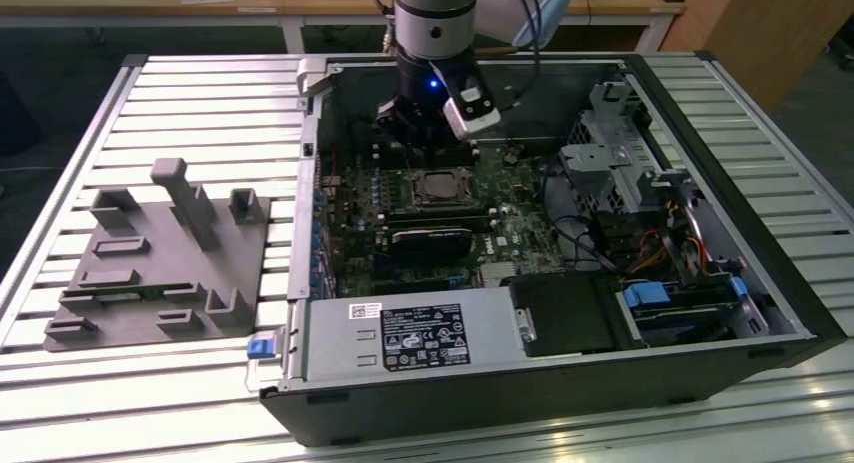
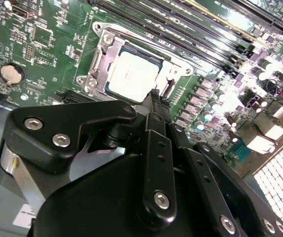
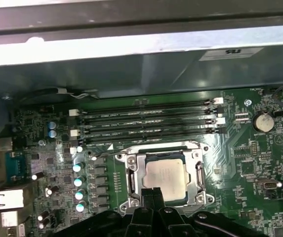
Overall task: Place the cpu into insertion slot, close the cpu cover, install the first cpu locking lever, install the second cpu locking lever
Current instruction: 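Install the first cpu locking lever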
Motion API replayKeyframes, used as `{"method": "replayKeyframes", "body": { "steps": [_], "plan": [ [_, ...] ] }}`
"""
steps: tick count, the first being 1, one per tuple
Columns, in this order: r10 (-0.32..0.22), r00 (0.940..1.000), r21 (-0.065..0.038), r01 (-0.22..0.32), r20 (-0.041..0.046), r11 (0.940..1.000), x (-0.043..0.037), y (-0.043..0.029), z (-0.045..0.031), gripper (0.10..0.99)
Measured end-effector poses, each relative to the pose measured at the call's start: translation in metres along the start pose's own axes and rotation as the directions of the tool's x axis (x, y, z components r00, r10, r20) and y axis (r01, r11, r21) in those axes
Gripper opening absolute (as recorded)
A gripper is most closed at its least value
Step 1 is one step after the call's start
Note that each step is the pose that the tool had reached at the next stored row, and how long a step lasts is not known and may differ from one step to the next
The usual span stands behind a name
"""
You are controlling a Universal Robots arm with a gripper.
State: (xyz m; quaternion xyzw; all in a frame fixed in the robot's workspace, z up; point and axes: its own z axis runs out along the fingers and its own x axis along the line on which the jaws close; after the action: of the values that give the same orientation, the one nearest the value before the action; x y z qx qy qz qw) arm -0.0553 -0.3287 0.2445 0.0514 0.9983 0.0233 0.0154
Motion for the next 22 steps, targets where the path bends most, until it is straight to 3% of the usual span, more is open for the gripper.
{"method": "replayKeyframes", "body": {
  "steps": [22],
  "plan": [
    [0.000,1.0000,0.000,0.000,0.0000,1.0000,0.0234,-0.0024,-0.0008,0.106]
  ]
}}
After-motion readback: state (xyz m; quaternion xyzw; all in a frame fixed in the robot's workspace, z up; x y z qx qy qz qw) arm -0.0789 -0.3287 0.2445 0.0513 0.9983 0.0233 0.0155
